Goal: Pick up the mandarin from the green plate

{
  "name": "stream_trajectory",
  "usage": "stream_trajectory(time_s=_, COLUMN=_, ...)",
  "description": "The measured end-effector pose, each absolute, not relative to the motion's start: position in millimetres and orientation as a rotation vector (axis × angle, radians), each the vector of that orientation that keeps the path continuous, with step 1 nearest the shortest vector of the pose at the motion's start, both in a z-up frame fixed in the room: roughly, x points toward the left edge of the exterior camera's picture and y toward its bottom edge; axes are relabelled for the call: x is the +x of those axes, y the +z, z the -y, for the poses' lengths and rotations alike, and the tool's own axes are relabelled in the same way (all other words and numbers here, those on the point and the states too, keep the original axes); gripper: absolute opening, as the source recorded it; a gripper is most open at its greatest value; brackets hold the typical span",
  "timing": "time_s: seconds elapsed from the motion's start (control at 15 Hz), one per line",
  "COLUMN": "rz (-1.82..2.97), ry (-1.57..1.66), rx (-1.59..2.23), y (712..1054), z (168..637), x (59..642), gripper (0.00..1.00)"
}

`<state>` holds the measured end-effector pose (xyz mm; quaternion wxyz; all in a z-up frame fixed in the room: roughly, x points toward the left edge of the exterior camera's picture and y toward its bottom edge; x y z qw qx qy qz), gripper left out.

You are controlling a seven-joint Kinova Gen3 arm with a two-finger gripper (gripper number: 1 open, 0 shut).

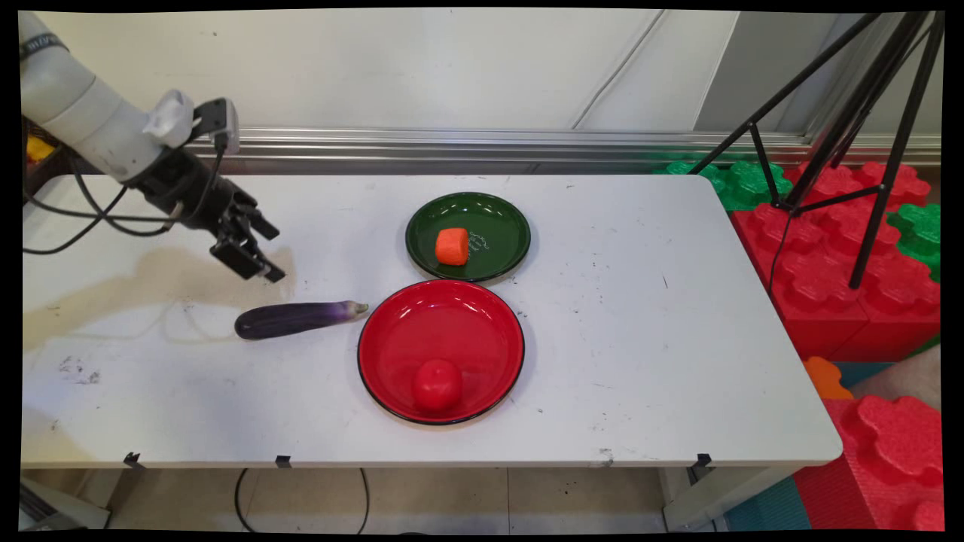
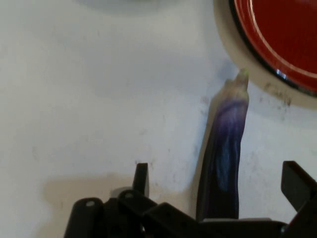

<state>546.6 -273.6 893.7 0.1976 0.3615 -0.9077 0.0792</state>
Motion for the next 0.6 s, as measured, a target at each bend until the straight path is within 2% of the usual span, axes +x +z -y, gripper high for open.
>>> stream_trajectory(time_s=0.6, rz=2.43, ry=0.308, rx=0.925, y=925.0, z=309.4, x=521.8, gripper=1.0)
